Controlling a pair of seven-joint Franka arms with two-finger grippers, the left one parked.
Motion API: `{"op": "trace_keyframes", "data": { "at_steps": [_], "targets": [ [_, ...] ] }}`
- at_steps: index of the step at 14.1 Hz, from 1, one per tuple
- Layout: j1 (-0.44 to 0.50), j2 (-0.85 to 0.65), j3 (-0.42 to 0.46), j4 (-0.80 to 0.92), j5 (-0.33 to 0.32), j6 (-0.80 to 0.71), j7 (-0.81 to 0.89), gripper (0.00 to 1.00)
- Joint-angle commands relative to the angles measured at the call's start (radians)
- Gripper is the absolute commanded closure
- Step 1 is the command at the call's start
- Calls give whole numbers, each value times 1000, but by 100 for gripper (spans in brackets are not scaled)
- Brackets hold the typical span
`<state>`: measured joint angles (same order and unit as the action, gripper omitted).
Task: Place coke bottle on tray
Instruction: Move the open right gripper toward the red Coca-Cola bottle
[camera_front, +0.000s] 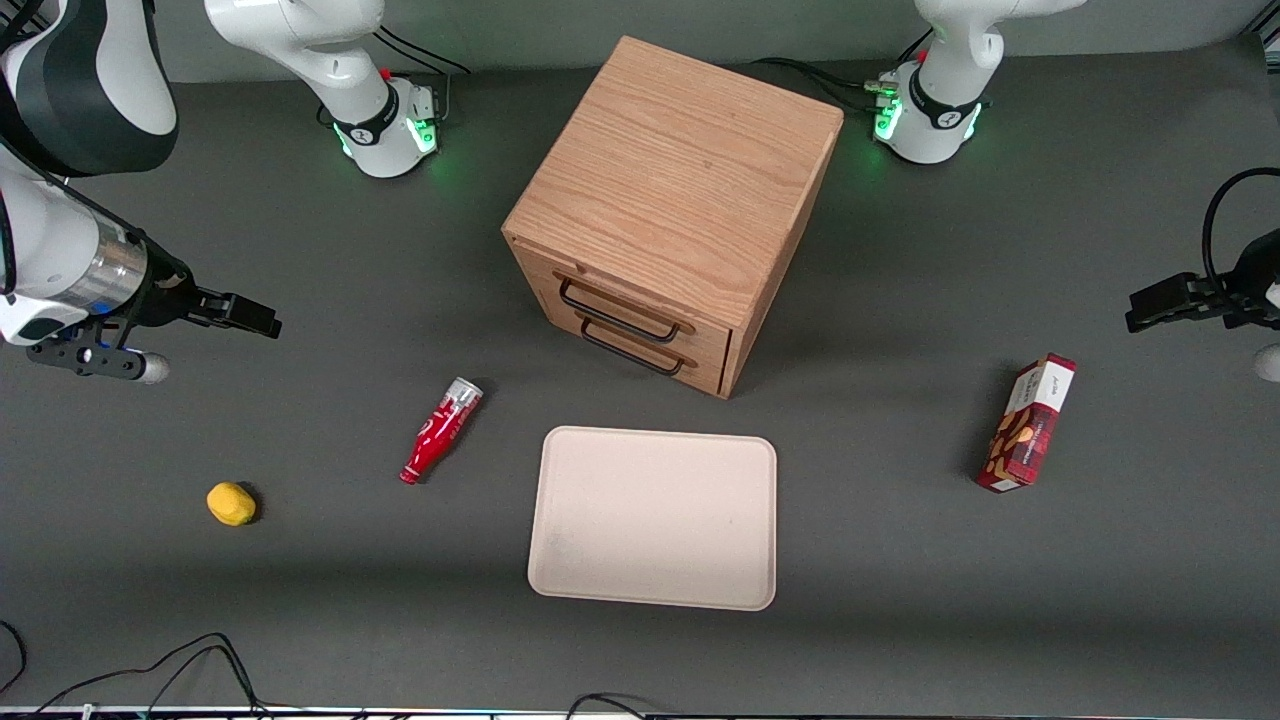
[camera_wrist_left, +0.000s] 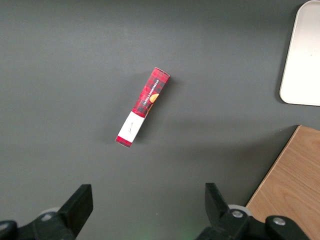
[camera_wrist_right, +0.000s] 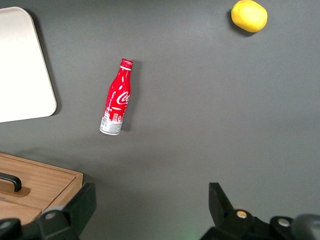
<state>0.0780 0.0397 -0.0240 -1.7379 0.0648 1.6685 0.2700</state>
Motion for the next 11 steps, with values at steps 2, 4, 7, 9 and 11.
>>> {"op": "trace_keyframes", "data": {
  "at_steps": [2,4,7,9,11],
  "targets": [
    [5,9,-8,23,-5,-23,20,0],
    [3,28,-8,73,-5,-35,20,0],
    [19,77,-4,129,3,-58,116,0],
    [25,110,10,132,0,-49,199,0],
    [25,121,28,101,3,-38,205,0]
  ]
}}
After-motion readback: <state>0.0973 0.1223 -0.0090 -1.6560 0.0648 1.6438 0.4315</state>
